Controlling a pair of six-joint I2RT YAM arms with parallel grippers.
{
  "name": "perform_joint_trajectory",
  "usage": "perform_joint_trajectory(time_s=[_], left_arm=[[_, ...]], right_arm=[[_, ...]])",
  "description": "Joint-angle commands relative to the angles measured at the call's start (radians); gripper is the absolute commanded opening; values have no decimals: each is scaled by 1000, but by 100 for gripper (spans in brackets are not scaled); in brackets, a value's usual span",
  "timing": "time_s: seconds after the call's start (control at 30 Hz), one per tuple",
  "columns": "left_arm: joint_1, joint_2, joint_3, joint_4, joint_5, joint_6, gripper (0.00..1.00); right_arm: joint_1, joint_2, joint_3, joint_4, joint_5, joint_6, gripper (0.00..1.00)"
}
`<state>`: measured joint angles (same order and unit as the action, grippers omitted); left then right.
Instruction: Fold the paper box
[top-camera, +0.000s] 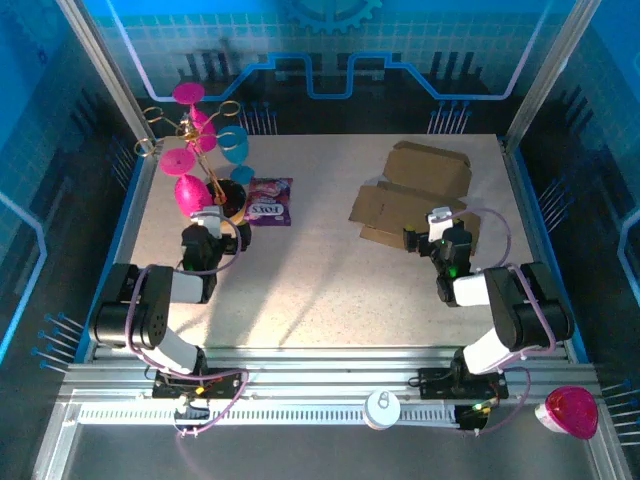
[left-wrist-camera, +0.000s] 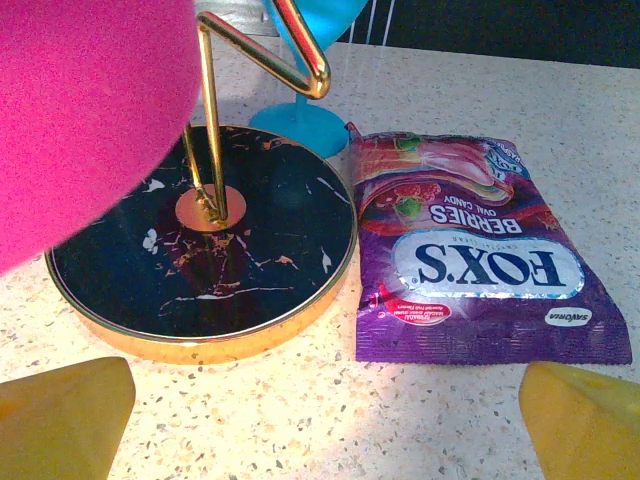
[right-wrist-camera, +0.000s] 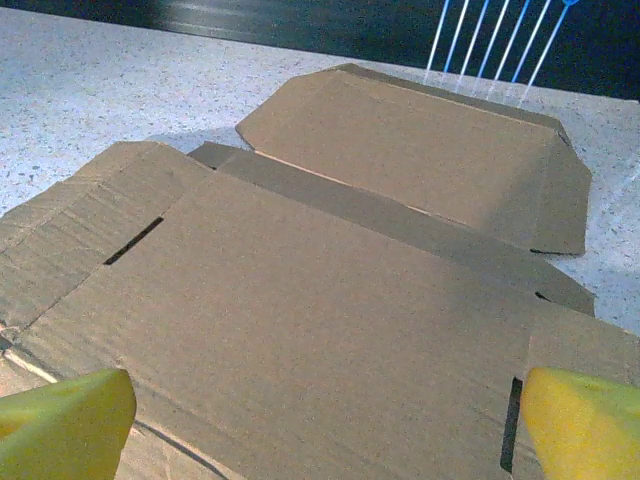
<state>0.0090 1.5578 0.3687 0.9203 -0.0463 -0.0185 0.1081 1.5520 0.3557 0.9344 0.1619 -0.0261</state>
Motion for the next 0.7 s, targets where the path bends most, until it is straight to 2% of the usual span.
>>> perform_joint_trajectory(time_s=[0.0,0.33,0.5,0.6,0.67], left_arm=[[-4,-6,17,-5,23,22,99],[-4,-6,17,-5,21,20,99],[-6,-30,-23,56,-49,-1,99],[-16,-87,-104,155,-135,-12,100],[-21,-163,-138,146,-167,-20,99]], right_arm=[[-12,-9,22,0,-21,-1,100],[-12,-9,25,-7,-28,-1,100],[-20,-10,28,-13,-28,10,100],[-19,-52,-38,79,41,31,100],[-12,-91,-97,155,120,52,100]])
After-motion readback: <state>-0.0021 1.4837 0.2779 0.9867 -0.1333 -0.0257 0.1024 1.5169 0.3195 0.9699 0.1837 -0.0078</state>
